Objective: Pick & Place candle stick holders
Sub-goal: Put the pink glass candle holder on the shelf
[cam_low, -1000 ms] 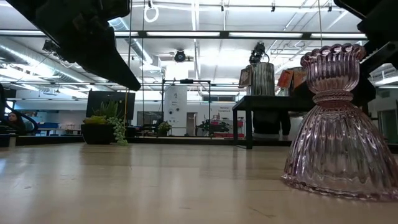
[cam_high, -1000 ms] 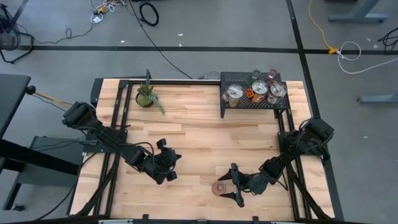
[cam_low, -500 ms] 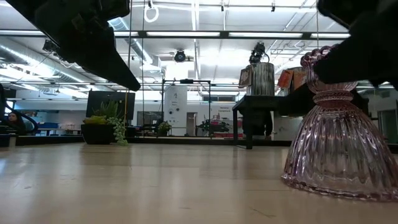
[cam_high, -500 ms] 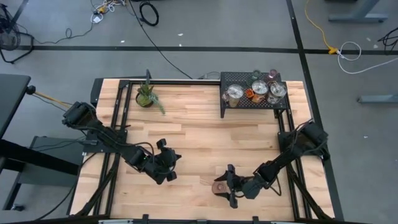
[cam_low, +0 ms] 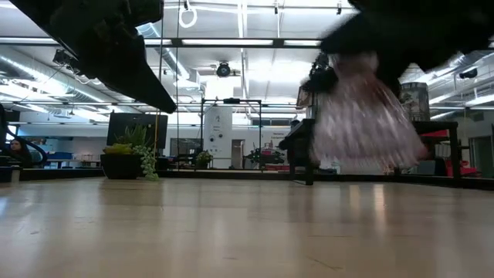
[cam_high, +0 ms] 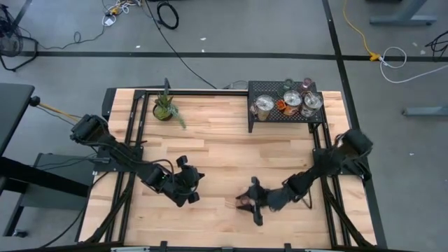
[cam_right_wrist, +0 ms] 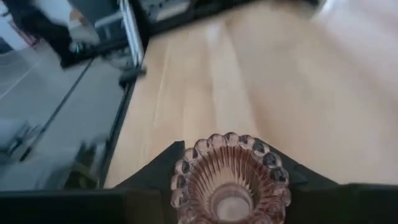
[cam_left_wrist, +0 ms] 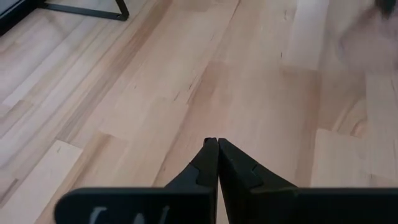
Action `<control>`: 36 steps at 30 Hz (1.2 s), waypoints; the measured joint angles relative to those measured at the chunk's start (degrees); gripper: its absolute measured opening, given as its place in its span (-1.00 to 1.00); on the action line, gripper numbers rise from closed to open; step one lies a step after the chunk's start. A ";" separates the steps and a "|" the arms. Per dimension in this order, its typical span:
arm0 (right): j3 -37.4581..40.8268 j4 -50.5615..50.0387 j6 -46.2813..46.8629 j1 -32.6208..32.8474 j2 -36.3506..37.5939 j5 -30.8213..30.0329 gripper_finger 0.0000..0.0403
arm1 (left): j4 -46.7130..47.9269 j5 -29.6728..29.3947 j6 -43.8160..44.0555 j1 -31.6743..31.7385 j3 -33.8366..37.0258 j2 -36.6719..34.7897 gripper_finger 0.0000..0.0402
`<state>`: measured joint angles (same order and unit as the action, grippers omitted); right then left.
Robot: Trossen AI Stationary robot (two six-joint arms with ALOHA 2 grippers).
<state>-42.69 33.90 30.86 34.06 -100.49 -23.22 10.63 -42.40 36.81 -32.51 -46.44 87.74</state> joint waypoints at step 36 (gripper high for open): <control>-34.52 -53.36 -20.81 -70.79 19.38 19.08 -0.26 | -0.61 7.73 -2.98 2.16 0.00 0.00 -0.93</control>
<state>-77.21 -19.45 10.04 -36.73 -81.11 -4.14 10.02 -34.68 33.83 -30.35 -46.44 87.74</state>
